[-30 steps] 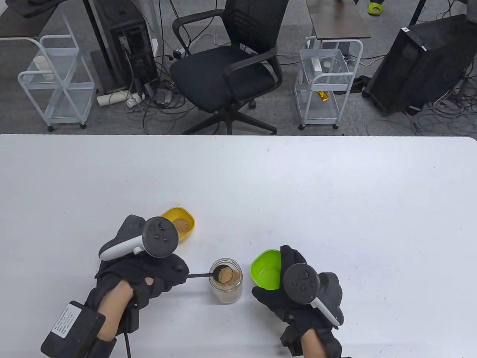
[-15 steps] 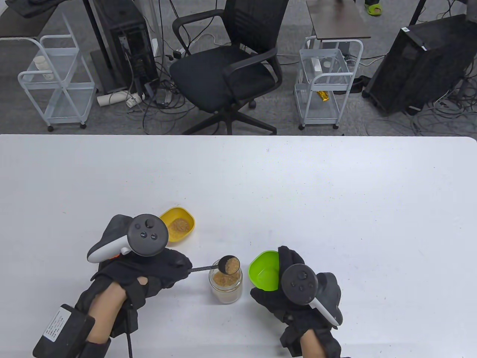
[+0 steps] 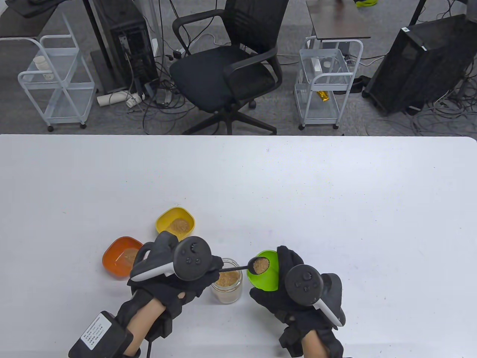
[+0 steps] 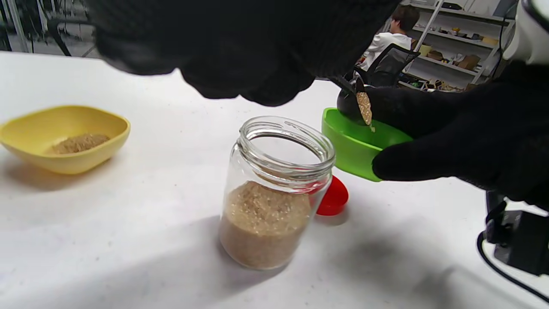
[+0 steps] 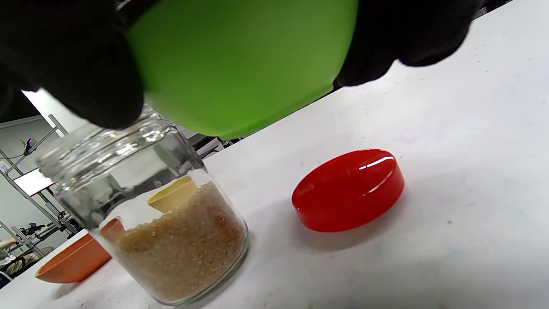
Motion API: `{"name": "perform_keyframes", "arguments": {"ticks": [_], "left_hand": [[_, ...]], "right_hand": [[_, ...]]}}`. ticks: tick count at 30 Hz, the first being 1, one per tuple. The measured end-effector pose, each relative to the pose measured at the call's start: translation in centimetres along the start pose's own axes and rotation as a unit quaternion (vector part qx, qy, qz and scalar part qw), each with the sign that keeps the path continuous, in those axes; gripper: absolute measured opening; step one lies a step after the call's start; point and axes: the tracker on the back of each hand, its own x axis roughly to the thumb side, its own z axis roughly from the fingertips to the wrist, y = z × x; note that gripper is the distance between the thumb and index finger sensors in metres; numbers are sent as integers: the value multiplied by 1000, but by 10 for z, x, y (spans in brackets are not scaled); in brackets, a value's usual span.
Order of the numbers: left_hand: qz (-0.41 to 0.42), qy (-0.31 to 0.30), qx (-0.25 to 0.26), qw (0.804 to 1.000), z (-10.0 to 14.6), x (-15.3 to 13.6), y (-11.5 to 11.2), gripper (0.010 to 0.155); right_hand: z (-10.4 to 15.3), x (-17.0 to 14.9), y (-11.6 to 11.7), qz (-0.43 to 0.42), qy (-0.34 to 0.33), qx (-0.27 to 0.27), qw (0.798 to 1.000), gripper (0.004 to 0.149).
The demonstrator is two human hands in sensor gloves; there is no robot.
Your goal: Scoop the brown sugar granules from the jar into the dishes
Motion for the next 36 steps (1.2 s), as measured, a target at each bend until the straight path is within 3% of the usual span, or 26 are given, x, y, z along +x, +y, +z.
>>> {"name": "perform_keyframes", "arguments": {"ticks": [7, 15, 19, 30, 36], "left_hand": [[-100, -3, 65, 993, 5, 13, -9, 45], [-206, -45, 207, 955, 17, 21, -35, 45], [-242, -46, 245, 938, 20, 18, -47, 46], [-100, -38, 278, 955, 34, -19, -54, 46], [-26, -17, 298, 954, 38, -48, -74, 45]], "right_hand": [[1, -1, 0, -2, 1, -8, 1000, 115], [2, -4, -2, -16, 4, -35, 999, 115], [2, -4, -2, -17, 5, -37, 999, 115], [2, -4, -1, -13, 5, -36, 999, 115], [0, -2, 1, 0, 8, -29, 1000, 115]]}}
